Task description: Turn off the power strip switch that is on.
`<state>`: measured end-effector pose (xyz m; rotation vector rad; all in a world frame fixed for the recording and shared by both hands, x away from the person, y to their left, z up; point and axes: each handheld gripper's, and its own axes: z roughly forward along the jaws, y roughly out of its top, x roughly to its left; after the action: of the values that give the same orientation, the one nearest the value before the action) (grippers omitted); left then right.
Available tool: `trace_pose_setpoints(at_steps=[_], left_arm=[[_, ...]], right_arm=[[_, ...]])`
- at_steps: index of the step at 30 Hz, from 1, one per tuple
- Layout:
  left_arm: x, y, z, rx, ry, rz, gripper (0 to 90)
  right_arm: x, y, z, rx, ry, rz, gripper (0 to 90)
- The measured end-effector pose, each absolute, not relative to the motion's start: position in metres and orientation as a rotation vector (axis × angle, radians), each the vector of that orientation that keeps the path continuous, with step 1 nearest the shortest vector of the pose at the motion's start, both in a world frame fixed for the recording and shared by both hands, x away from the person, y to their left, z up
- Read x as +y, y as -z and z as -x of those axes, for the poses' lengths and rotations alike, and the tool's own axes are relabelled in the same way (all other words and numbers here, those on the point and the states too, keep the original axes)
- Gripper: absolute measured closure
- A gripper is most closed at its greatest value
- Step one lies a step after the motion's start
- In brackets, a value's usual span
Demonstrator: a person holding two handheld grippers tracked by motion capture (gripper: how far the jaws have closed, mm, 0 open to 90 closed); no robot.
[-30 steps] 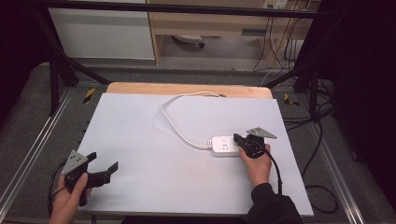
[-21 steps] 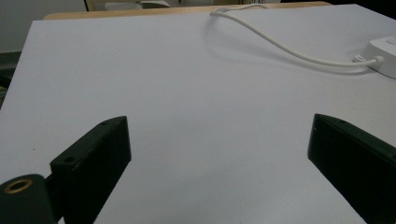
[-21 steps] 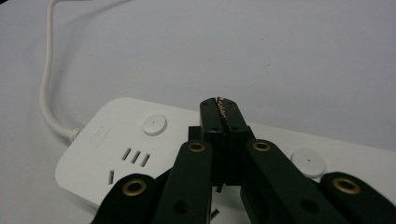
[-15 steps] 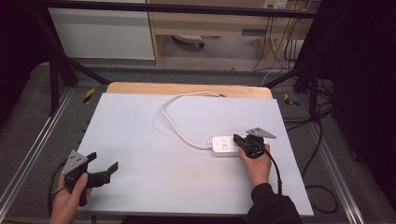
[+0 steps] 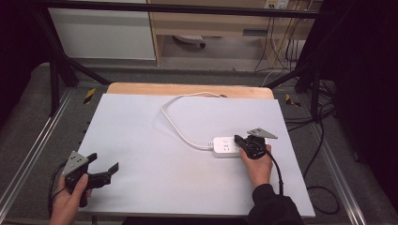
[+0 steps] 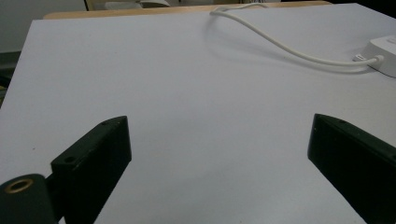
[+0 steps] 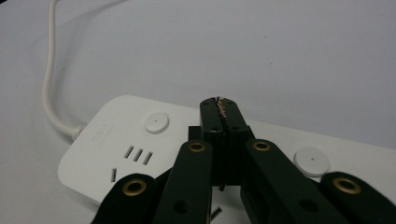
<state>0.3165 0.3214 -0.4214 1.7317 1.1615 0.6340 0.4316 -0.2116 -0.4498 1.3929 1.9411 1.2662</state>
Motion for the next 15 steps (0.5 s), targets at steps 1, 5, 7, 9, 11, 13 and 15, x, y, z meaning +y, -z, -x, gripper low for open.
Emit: trace_pose_setpoints(at_steps=[1,5,7,9,11,13,15], left_arm=[[0.3214,0.4214,-0.3165,1.162,-0.634,-1.732,5.9],[0.3211,0.4214,-0.3165,1.161,-0.631,-1.733,5.9],[0.3210,0.4215,-0.3168,1.160,-0.631,-1.736,5.9],[0.3207,0.4216,-0.3167,1.159,-0.631,-1.737,5.9],[0.3206,0.4216,-0.3166,1.159,-0.631,-1.738,5.9],[0.3208,0.4216,-0.3166,1.160,-0.630,-1.737,5.9],[0.3211,0.4216,-0.3167,1.160,-0.632,-1.738,5.9]], right_arm=[[-0.2116,0.4498,-0.4317,1.938,-1.264,-1.393,90.0],[-0.2132,0.4502,-0.4321,1.936,-1.281,-1.412,90.0],[-0.2134,0.4503,-0.4323,1.934,-1.286,-1.416,90.0],[-0.2137,0.4505,-0.4323,1.935,-1.286,-1.413,90.0],[-0.2140,0.4505,-0.4324,1.936,-1.288,-1.417,90.0],[-0.2136,0.4506,-0.4321,1.936,-1.288,-1.412,90.0],[-0.2143,0.4509,-0.4324,1.937,-1.291,-1.408,90.0]])
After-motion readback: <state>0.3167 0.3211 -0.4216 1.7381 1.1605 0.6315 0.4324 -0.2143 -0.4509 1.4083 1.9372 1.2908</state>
